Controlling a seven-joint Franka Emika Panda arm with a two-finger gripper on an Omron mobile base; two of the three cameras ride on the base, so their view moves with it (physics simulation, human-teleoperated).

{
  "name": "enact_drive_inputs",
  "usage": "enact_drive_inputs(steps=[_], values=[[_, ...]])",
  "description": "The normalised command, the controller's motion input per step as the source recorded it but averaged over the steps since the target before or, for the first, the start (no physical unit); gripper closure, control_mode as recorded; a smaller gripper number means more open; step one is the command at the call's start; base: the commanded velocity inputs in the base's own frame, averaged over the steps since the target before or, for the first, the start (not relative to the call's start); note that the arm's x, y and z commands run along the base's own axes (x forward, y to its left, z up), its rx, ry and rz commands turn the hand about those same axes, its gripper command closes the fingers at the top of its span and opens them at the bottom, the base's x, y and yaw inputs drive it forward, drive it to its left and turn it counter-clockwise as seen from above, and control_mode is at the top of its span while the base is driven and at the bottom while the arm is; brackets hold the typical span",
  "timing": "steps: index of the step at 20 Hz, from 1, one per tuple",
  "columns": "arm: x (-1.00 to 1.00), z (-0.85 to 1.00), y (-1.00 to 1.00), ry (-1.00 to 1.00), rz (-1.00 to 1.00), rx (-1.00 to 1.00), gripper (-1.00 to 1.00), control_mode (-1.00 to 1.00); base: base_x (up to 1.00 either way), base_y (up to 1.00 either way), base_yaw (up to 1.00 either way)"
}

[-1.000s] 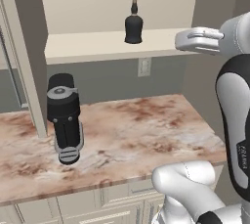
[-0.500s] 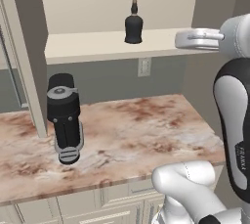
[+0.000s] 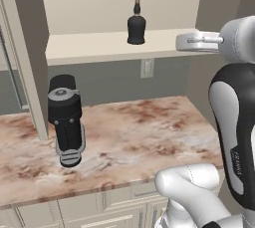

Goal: Open the cabinet directly in front. Then move the liquor and the mug to the dining counter with the candle on it.

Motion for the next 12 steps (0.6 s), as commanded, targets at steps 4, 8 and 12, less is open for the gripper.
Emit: enact_drive_inputs(steps=[4,8,12], values=[[0.1,0.22,0.0,0.0,-0.01,0.0,-1.0,-1.0,0.0,0.0,0.0],[0.47,0.01,0.0,0.0,0.0,0.0,-1.0,-1.0,0.0,0.0,0.0],[0.63,0.0,0.0,0.0,0.0,0.0,-1.0,-1.0,0.0,0.0,0.0]])
